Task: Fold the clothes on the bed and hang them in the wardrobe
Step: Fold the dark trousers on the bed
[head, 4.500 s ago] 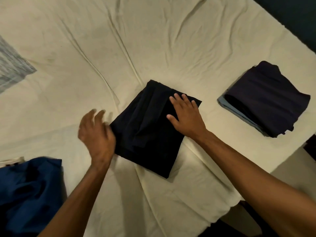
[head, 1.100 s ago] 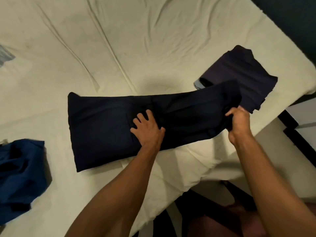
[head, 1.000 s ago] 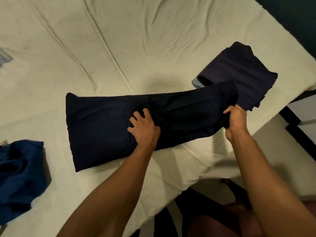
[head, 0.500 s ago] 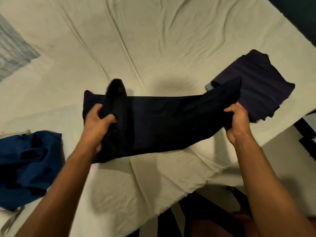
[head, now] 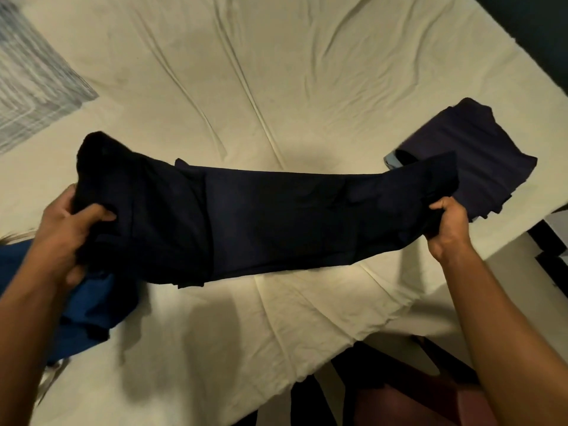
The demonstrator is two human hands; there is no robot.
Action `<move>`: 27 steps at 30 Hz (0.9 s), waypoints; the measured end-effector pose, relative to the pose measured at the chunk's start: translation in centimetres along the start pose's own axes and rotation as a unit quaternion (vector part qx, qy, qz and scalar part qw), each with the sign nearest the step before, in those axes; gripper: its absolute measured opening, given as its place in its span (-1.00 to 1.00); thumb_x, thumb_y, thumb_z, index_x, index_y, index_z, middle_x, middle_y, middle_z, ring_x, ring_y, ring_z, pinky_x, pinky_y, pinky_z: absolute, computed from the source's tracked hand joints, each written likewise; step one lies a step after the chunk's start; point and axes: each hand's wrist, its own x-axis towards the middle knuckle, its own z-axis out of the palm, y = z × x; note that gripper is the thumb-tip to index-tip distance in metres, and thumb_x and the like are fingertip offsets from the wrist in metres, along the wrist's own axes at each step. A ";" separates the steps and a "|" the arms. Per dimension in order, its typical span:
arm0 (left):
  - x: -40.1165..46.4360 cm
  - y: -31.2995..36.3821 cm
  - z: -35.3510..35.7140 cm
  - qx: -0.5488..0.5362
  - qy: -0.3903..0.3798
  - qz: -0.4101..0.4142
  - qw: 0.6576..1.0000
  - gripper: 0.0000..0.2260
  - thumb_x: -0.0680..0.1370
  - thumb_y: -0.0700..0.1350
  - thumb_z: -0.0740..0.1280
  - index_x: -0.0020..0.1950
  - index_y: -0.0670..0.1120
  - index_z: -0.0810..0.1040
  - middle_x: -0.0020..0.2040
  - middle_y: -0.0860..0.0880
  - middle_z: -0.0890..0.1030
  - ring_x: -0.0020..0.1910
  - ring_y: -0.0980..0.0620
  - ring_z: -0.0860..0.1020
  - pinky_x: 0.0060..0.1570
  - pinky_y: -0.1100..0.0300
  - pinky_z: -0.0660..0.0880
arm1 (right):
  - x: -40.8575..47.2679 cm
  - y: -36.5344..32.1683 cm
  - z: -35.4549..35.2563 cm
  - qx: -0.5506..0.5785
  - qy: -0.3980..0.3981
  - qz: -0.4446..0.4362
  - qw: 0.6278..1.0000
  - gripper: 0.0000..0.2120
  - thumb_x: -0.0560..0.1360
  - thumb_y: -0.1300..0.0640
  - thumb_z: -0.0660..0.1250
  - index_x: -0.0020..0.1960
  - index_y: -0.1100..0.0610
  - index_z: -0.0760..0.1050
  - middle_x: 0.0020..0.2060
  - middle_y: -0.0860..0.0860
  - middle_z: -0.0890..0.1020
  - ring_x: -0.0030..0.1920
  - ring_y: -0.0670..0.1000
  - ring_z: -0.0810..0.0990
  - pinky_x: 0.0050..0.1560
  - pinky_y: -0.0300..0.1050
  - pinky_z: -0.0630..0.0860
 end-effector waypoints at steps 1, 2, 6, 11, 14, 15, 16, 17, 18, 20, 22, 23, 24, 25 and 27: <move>0.0 0.3 1.3 -0.018 -0.009 0.006 1.000 -0.80 0.49 -0.27 0.28 -0.06 0.04 0.50 -0.13 -0.10 0.58 -0.38 0.15 0.60 -0.46 0.30 0.53 | 0.2 0.1 -0.2 0.000 -0.001 0.007 1.000 -0.75 0.38 0.25 0.18 -0.09 -0.01 0.54 -0.17 -0.12 0.60 -0.14 -0.07 0.55 -0.18 -0.21 0.46; -0.1 0.7 3.1 -0.039 -0.024 0.018 0.999 -0.79 0.45 -0.29 0.29 -0.06 0.03 0.52 -0.12 -0.10 0.57 -0.30 0.06 0.60 -0.38 0.24 0.54 | 0.3 0.0 -0.7 0.000 -0.001 0.012 1.000 -0.74 0.34 0.23 0.20 -0.05 0.00 0.54 -0.13 -0.10 0.60 -0.10 -0.05 0.55 -0.16 -0.20 0.47; -1.6 2.4 12.6 -0.045 -0.112 0.076 0.990 -0.78 0.31 -0.24 0.33 -0.08 -0.03 0.50 -0.22 -0.03 0.55 -0.23 0.00 0.54 -0.27 0.17 0.51 | 0.9 -0.2 -2.6 -0.034 0.021 0.040 0.998 -0.79 0.42 0.19 0.17 -0.05 -0.02 0.50 -0.13 -0.08 0.57 -0.03 0.02 0.49 -0.16 -0.12 0.44; -2.5 2.5 24.7 0.071 -0.162 0.115 0.977 -0.83 0.41 -0.18 0.37 -0.05 -0.02 0.47 -0.25 -0.04 0.56 -0.31 0.03 0.53 -0.33 0.07 0.49 | 2.9 -0.2 -6.1 -0.117 -0.012 0.154 0.981 -0.69 0.45 -0.22 0.29 0.10 -0.09 0.52 0.09 -0.03 0.62 0.08 0.08 0.57 0.00 0.08 0.53; -3.3 2.4 30.3 0.135 -0.135 0.120 0.974 -0.84 0.44 -0.15 0.35 -0.02 0.00 0.44 -0.24 0.00 0.58 -0.33 0.03 0.55 -0.32 0.07 0.54 | 4.8 0.0 -7.5 -0.145 -0.028 0.199 0.969 -0.67 0.48 -0.29 0.31 0.09 -0.10 0.50 0.10 -0.01 0.58 0.05 0.08 0.56 0.12 0.19 0.52; -3.7 2.6 31.6 0.150 -0.122 0.123 0.973 -0.82 0.45 -0.13 0.34 0.02 -0.01 0.45 -0.21 -0.03 0.59 -0.29 -0.01 0.58 -0.26 0.01 0.58 | 5.2 0.0 -7.6 -0.165 -0.027 0.202 0.965 -0.74 0.52 -0.20 0.32 0.09 -0.06 0.49 0.13 0.02 0.58 0.02 0.07 0.56 0.08 0.17 0.53; -4.2 2.9 33.0 0.164 -0.110 0.130 0.972 -0.80 0.46 -0.12 0.32 0.06 -0.02 0.45 -0.19 -0.04 0.60 -0.26 -0.04 0.59 -0.20 -0.03 0.60 | 5.7 0.2 -7.9 -0.190 -0.025 0.200 0.961 -0.81 0.56 -0.08 0.32 0.10 -0.02 0.50 0.16 0.06 0.58 -0.02 0.07 0.57 0.01 0.12 0.55; -4.7 3.1 34.2 0.171 -0.099 0.140 0.970 -0.80 0.47 -0.12 0.31 0.08 -0.03 0.44 -0.18 -0.03 0.59 -0.23 -0.04 0.59 -0.17 -0.04 0.59 | 6.2 0.4 -8.1 -0.218 -0.020 0.191 0.957 -0.83 0.58 0.02 0.32 0.14 0.02 0.49 0.18 0.11 0.59 -0.06 0.06 0.57 -0.06 0.08 0.57; -5.3 3.6 35.5 0.170 -0.092 0.152 0.969 -0.80 0.47 -0.12 0.30 0.09 -0.03 0.44 -0.18 -0.01 0.58 -0.22 -0.03 0.59 -0.16 -0.02 0.58 | 6.7 0.7 -8.3 -0.240 -0.018 0.181 0.954 -0.82 0.58 0.09 0.31 0.17 0.05 0.49 0.18 0.14 0.59 -0.08 0.06 0.58 -0.10 0.05 0.59; -6.8 4.7 38.3 0.165 -0.091 0.178 0.966 -0.80 0.48 -0.11 0.30 0.09 -0.02 0.42 -0.16 0.02 0.57 -0.18 -0.02 0.57 -0.15 0.03 0.53 | 7.3 1.3 -8.7 -0.261 -0.025 0.172 0.949 -0.79 0.58 0.17 0.29 0.20 0.07 0.48 0.15 0.15 0.61 -0.07 0.06 0.58 -0.08 0.02 0.60; -8.1 5.4 41.8 0.173 -0.109 0.186 0.961 -0.78 0.49 -0.10 0.30 0.12 -0.03 0.41 -0.07 0.01 0.58 -0.11 -0.04 0.55 -0.11 0.05 0.49 | 7.5 1.6 -9.2 -0.267 -0.039 0.166 0.949 -0.76 0.58 0.20 0.27 0.23 0.08 0.48 0.08 0.11 0.63 -0.06 0.04 0.58 -0.07 -0.02 0.59; -8.6 5.5 44.0 0.184 -0.124 0.180 0.958 -0.76 0.50 -0.10 0.30 0.15 -0.04 0.41 -0.01 -0.01 0.58 -0.07 -0.07 0.54 -0.08 0.04 0.48 | 7.6 1.5 -9.4 -0.266 -0.046 0.164 0.949 -0.75 0.58 0.21 0.26 0.25 0.09 0.49 0.05 0.09 0.64 -0.05 0.03 0.59 -0.06 -0.02 0.58; -9.1 5.4 46.0 0.200 -0.140 0.171 0.955 -0.74 0.50 -0.09 0.29 0.17 -0.06 0.40 0.05 -0.05 0.57 -0.04 -0.10 0.53 -0.06 0.01 0.48 | 7.7 1.5 -9.6 -0.265 -0.053 0.163 0.949 -0.75 0.59 0.19 0.25 0.26 0.11 0.49 0.05 0.09 0.65 -0.04 0.03 0.60 -0.05 -0.02 0.58; -9.5 5.1 47.9 0.222 -0.157 0.164 0.948 -0.73 0.51 -0.10 0.29 0.19 -0.08 0.39 0.09 -0.08 0.56 0.00 -0.14 0.53 -0.06 -0.01 0.47 | 7.7 1.4 -9.7 -0.265 -0.059 0.166 0.948 -0.75 0.60 0.17 0.24 0.27 0.13 0.50 0.08 0.10 0.66 -0.02 0.05 0.61 -0.03 -0.01 0.59; -10.0 3.6 51.4 0.267 -0.196 0.154 0.931 -0.73 0.54 -0.10 0.27 0.21 -0.11 0.39 0.12 -0.12 0.55 0.04 -0.18 0.55 -0.08 -0.01 0.45 | 7.7 1.1 -9.8 -0.254 -0.065 0.172 0.950 -0.72 0.63 0.07 0.19 0.27 0.13 0.52 0.13 0.14 0.66 0.05 0.11 0.64 -0.02 0.01 0.60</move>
